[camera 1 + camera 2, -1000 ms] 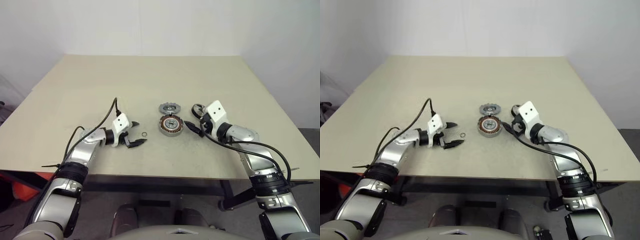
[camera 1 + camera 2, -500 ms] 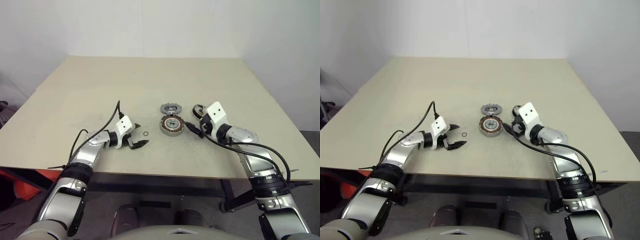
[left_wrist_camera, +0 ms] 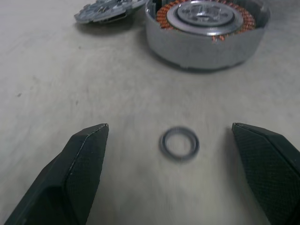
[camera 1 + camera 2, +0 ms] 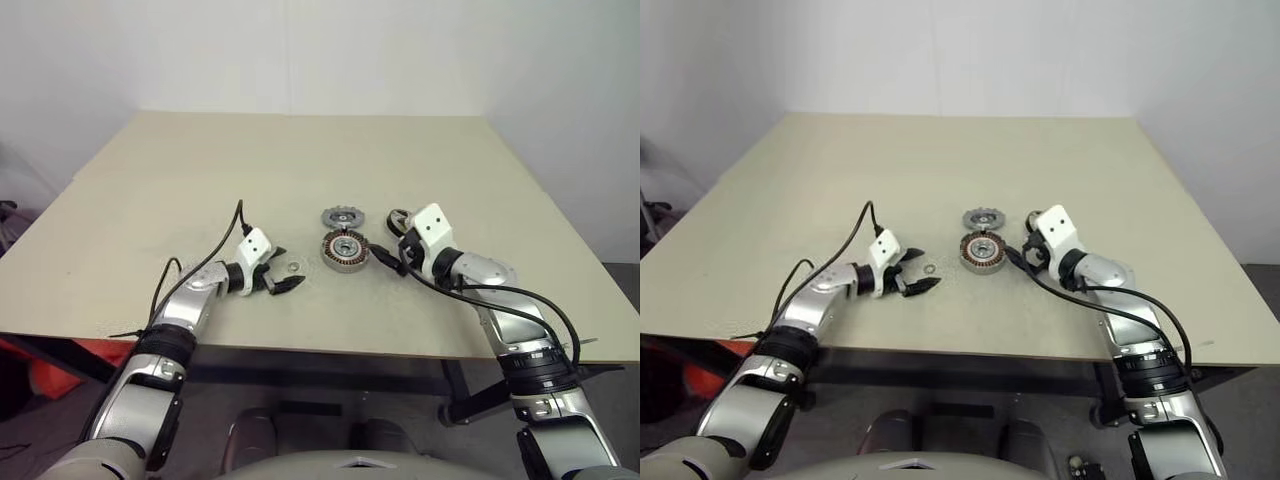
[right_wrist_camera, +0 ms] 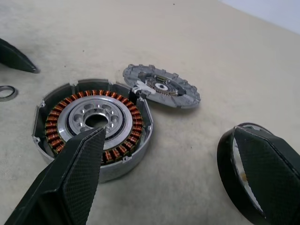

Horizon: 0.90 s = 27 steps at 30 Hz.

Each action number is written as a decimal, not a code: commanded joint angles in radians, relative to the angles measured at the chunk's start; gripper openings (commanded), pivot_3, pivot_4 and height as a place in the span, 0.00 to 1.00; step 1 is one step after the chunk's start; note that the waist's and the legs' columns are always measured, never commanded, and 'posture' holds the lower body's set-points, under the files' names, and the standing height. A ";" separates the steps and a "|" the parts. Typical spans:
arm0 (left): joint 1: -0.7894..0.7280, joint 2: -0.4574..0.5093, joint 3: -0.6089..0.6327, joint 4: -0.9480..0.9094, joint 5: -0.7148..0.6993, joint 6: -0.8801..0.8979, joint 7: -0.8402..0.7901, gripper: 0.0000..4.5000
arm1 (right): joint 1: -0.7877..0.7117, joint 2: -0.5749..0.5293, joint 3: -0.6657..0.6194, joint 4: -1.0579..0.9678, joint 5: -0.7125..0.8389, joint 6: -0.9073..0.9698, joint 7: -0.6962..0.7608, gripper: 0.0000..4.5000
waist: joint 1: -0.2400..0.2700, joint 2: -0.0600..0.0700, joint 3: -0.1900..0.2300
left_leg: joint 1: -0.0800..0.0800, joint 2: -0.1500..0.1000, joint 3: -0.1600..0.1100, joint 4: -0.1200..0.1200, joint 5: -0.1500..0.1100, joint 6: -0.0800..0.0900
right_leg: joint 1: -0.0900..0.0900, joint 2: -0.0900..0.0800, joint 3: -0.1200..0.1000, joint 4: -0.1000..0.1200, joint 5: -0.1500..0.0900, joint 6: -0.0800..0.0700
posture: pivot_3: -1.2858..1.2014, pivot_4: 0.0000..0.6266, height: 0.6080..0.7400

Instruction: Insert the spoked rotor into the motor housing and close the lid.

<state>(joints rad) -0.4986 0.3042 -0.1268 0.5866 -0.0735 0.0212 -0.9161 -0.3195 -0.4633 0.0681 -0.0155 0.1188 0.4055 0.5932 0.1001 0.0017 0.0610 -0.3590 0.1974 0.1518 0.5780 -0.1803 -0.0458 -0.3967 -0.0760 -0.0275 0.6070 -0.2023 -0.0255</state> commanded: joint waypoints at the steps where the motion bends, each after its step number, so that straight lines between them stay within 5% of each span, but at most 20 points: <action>1: -0.028 -0.003 0.000 -0.004 -0.001 -0.006 0.007 0.99 | -0.006 0.007 -0.008 -0.035 0.006 -0.016 -0.002 1.00 | -0.001 0.000 0.000 | 0.000 0.000 0.000 0.000 0.000 0.000 | -0.001 0.000 0.000 0.000 0.000 0.000 | 0.52 0.00 1.00; 13: -0.039 0.037 0.004 0.035 0.010 -0.018 -0.005 0.99 | -0.008 0.024 -0.018 -0.022 0.003 -0.026 -0.018 1.00 | -0.004 0.000 0.000 | -0.005 0.001 0.000 0.000 -0.001 0.002 | -0.006 0.002 0.000 0.000 0.003 -0.005 | 0.52 0.00 1.00; 20: 0.004 0.058 -0.005 0.023 0.017 -0.020 -0.016 0.57 | -0.017 0.025 -0.018 -0.015 0.003 -0.027 -0.018 1.00 | -0.005 0.000 0.000 | -0.004 0.001 0.000 0.000 -0.001 0.002 | -0.005 0.002 0.000 0.000 0.003 -0.005 | 0.52 0.00 1.00; 27: 0.056 0.092 0.003 -0.012 0.011 -0.011 -0.019 0.57 | -0.023 0.023 -0.017 -0.011 0.001 -0.027 -0.017 1.00 | -0.011 0.000 0.000 | 0.000 0.002 0.001 -0.001 -0.001 0.002 | -0.004 0.002 0.000 0.000 0.000 0.000 | 0.52 0.00 1.00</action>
<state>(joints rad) -0.4696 0.3560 -0.1291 0.5654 -0.0769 -0.0027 -0.9332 -0.3176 -0.4378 0.0693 -0.0136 0.1184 0.3986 0.5825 0.0889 0.0021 0.0607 -0.3592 0.1991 0.1526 0.5764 -0.1814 -0.0441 -0.4010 -0.0738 -0.0273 0.6070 -0.2025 -0.0259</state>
